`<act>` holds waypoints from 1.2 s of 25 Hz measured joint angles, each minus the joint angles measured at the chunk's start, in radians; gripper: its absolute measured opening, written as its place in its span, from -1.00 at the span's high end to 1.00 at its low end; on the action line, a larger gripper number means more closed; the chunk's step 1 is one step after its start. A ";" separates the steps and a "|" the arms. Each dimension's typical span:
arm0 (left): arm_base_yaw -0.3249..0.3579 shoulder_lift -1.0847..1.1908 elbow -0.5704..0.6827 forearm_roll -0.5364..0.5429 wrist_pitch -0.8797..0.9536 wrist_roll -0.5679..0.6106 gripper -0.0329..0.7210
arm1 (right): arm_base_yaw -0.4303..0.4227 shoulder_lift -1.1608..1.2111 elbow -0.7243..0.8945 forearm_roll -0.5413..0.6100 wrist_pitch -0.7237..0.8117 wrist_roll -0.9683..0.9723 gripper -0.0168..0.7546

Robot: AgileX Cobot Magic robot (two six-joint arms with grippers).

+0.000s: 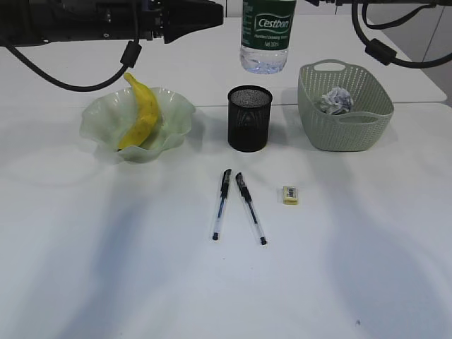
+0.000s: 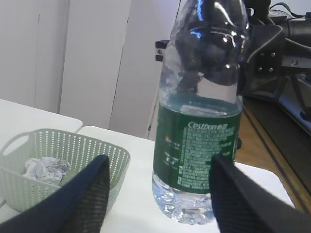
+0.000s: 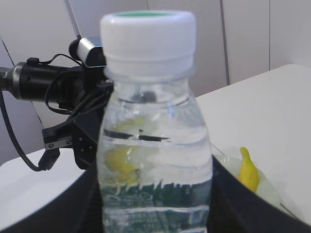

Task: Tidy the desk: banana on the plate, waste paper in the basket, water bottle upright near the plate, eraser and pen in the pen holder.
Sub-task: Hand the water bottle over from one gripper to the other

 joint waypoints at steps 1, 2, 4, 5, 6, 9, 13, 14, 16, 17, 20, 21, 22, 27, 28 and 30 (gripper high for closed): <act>-0.002 0.000 0.000 0.000 0.000 -0.003 -0.36 | 0.000 0.000 0.000 0.000 0.000 0.000 0.03; -0.006 0.000 0.000 0.000 0.000 -0.007 -0.41 | 0.000 0.000 0.000 0.000 0.000 0.000 0.03; -0.018 0.000 0.000 0.000 0.000 -0.012 -0.49 | 0.000 0.000 0.000 0.000 0.000 0.000 0.03; -0.025 0.000 0.000 0.000 0.000 -0.014 -0.52 | 0.000 0.000 0.000 0.000 0.000 0.000 0.03; -0.032 0.000 0.000 -0.002 0.000 -0.016 -0.55 | 0.000 0.000 0.000 0.000 0.000 0.000 0.03; -0.051 0.000 0.000 -0.007 0.000 -0.016 -0.59 | 0.000 0.000 0.000 0.000 0.000 -0.002 0.03; -0.062 0.000 0.000 -0.016 0.000 -0.017 -0.60 | 0.000 0.000 0.000 0.000 0.000 -0.002 0.03; -0.065 0.000 0.000 -0.018 0.000 -0.017 -0.60 | 0.000 0.000 0.000 0.000 0.000 -0.002 0.03; -0.071 0.000 0.000 -0.029 0.000 -0.018 -0.60 | 0.000 0.000 0.000 0.000 0.000 -0.002 0.03; -0.075 0.000 0.000 -0.031 0.000 -0.018 -0.60 | 0.000 0.000 0.000 0.000 0.000 -0.002 0.03; -0.087 0.000 0.000 -0.039 0.000 -0.020 -0.60 | 0.008 0.000 0.000 0.000 -0.002 -0.004 0.03; -0.092 0.000 0.000 -0.039 0.000 -0.019 -0.60 | 0.013 0.000 0.000 0.000 -0.002 -0.004 0.03; -0.097 0.000 0.000 -0.043 -0.003 -0.019 -0.60 | 0.017 0.000 0.000 0.000 -0.002 -0.004 0.03; -0.107 0.000 0.000 -0.049 -0.007 -0.019 -0.61 | 0.044 0.000 0.000 0.000 -0.002 -0.004 0.03; -0.109 0.000 0.000 -0.049 -0.007 -0.019 -0.61 | 0.045 0.000 0.000 0.000 -0.002 -0.004 0.03; -0.109 0.000 0.000 -0.049 -0.007 -0.020 -0.61 | 0.045 0.000 0.000 0.000 -0.002 -0.002 0.03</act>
